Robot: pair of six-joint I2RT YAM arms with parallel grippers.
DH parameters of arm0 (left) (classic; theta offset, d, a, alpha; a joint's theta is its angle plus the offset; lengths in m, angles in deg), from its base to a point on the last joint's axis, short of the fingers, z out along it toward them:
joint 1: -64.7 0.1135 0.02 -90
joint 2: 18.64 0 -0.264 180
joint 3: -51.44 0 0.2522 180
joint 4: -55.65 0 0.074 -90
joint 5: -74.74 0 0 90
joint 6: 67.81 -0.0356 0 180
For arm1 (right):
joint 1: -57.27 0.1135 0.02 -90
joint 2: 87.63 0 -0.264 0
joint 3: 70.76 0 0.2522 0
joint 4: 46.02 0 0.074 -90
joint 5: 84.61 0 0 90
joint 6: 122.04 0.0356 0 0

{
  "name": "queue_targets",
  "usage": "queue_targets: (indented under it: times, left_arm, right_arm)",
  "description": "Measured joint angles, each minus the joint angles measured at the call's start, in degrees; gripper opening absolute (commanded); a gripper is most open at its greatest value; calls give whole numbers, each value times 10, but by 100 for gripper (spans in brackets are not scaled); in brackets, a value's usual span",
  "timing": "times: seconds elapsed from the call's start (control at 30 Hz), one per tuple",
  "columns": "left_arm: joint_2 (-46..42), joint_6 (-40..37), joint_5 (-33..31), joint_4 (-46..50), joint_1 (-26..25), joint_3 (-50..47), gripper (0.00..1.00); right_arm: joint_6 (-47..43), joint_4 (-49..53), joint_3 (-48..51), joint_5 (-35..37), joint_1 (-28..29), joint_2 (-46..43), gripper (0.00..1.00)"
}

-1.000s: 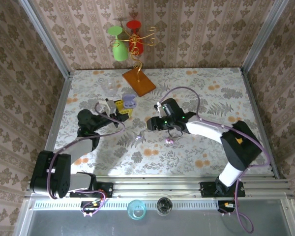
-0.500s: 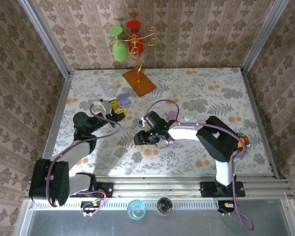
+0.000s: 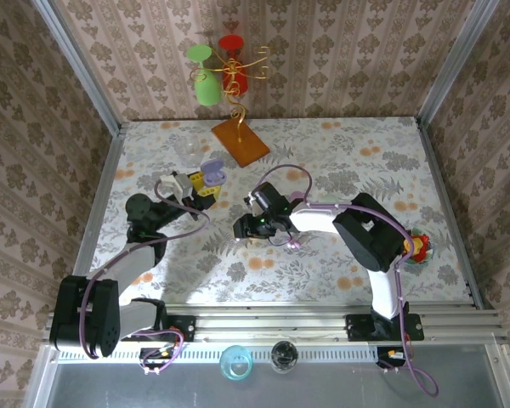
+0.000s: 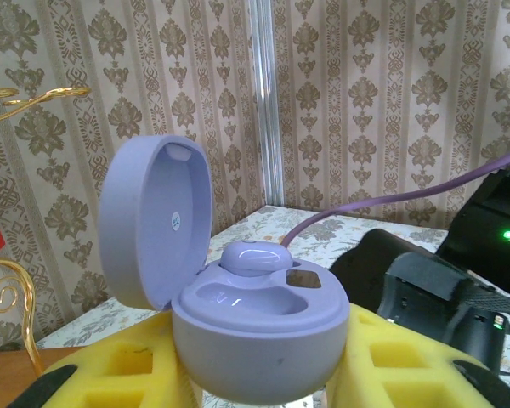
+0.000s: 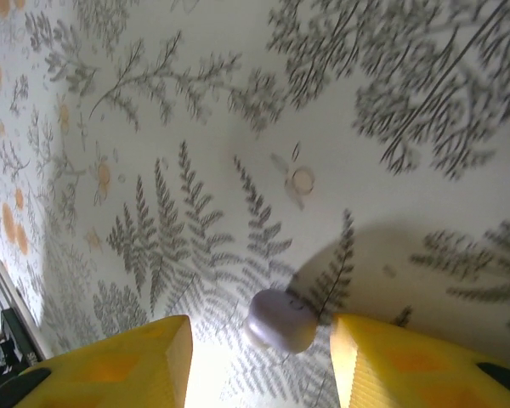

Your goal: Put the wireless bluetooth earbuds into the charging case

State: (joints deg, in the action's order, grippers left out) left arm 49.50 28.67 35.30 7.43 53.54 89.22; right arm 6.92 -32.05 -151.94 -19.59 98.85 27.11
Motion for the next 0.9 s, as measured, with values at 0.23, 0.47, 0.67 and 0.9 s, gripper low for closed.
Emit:
queue_targets:
  times: [0.23,0.47,0.67,0.9]
  left_arm:
    - [0,0,0,0,0,0,35]
    - [-5,0,-3,13,7,-1,35]
    - [-23,0,-5,23,10,-10,35]
    - [-49,-3,-21,39,31,-15,35]
  right_arm:
    - [-4,14,-42,-25,-5,31,46]
    - [-63,83,-94,-9,2,50,47]
    - [-151,187,-153,133,51,55,48]
    - [-212,253,-181,306,108,64,48]
